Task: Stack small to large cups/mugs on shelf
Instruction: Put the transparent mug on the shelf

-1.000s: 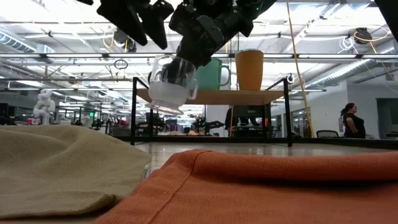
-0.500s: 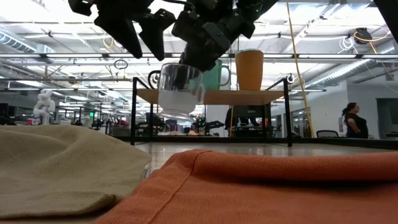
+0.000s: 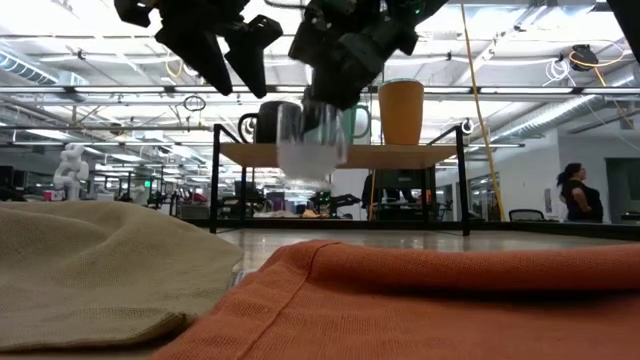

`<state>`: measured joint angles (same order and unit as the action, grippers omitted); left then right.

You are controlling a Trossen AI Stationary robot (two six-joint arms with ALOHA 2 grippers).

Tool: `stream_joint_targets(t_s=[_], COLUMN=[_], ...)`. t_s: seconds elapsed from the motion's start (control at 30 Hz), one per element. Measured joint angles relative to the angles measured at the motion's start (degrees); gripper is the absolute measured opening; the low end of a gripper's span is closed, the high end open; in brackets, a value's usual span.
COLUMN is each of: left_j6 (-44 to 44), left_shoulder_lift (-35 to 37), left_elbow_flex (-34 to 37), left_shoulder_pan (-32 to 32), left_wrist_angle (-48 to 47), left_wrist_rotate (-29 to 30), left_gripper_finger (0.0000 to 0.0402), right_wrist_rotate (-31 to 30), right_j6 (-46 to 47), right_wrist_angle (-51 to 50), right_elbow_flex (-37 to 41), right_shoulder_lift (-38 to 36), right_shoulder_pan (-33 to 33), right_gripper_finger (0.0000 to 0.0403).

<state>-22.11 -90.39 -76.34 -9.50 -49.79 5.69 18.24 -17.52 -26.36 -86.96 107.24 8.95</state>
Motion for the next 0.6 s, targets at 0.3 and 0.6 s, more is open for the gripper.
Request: stream_joint_targets(t_s=[0.3, 0.6], left_j6=[0.1, -0.1], left_shoulder_lift=[0.0, 0.1], left_elbow_flex=[0.0, 0.0], left_shoulder_pan=[0.0, -0.4], left_wrist_angle=[0.4, 0.6], left_wrist_rotate=[0.8, 2.6], left_gripper_finger=[0.0253, 0.0253], right_wrist_rotate=[0.2, 1.2], right_j6=[-1.3, -3.4], right_wrist_angle=[3.1, 4.5], right_elbow_flex=[2.2, 3.2], right_shoulder_lift=[-3.5, -3.6], right_shoulder_pan=[-1.6, -2.3], right_gripper_finger=[0.0000, 0.0000])
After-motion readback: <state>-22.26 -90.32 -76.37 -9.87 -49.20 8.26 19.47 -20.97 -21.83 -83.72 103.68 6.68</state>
